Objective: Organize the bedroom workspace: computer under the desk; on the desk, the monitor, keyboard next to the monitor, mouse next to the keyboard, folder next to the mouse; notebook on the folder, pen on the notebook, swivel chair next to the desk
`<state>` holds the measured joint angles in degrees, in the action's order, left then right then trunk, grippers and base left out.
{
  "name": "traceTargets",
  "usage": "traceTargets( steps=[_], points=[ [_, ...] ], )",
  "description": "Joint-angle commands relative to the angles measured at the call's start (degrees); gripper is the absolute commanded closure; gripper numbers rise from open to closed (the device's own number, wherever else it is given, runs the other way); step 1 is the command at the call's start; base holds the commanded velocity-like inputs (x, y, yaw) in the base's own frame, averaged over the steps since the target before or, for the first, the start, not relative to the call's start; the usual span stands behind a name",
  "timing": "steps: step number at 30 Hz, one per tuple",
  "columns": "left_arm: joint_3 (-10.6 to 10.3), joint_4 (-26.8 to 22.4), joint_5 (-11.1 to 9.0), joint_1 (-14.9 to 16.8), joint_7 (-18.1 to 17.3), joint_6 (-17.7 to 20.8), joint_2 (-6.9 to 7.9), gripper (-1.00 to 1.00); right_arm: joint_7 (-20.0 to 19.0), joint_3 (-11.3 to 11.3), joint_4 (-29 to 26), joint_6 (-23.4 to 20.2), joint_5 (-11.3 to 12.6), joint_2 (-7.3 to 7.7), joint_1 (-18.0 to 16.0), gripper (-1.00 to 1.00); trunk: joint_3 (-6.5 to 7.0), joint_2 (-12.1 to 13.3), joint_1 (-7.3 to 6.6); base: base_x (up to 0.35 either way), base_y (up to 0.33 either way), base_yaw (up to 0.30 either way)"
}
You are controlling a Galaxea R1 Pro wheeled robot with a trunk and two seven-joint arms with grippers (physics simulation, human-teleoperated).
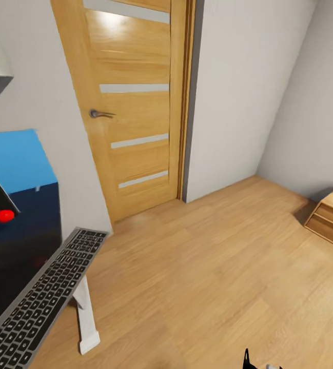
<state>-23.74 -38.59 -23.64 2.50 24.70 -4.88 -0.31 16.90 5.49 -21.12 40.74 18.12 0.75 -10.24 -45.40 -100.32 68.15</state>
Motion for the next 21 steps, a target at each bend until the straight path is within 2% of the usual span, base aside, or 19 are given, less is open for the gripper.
traceTargets(
  steps=[1, 15, 21],
  points=[
    [-0.35, 0.01, -0.61, 0.05, 0.37, -0.37, 0.05, -1.00, 0.41, 0.49, 0.02, 0.13, 0.25, 0.05, -0.04, -1.00, -0.04, -0.02, 0.03, 0.321, -0.124, -0.298],
    [-0.31, 0.01, -0.61, 0.05, 0.35, -0.31, 0.05, -1.00, 0.41, 0.57, 0.26, 0.13, 0.17, 0.04, -0.04, -1.00, 0.71, -0.02, 0.03, 0.282, -0.201, -0.225],
    [-0.26, 0.01, -0.61, 0.05, 0.30, -0.38, 0.08, -1.00, 0.41, 0.57, 0.25, 0.13, 0.16, 0.03, -0.04, -1.00, 1.18, -0.02, 0.03, 0.292, -0.079, -0.166]
  ],
)
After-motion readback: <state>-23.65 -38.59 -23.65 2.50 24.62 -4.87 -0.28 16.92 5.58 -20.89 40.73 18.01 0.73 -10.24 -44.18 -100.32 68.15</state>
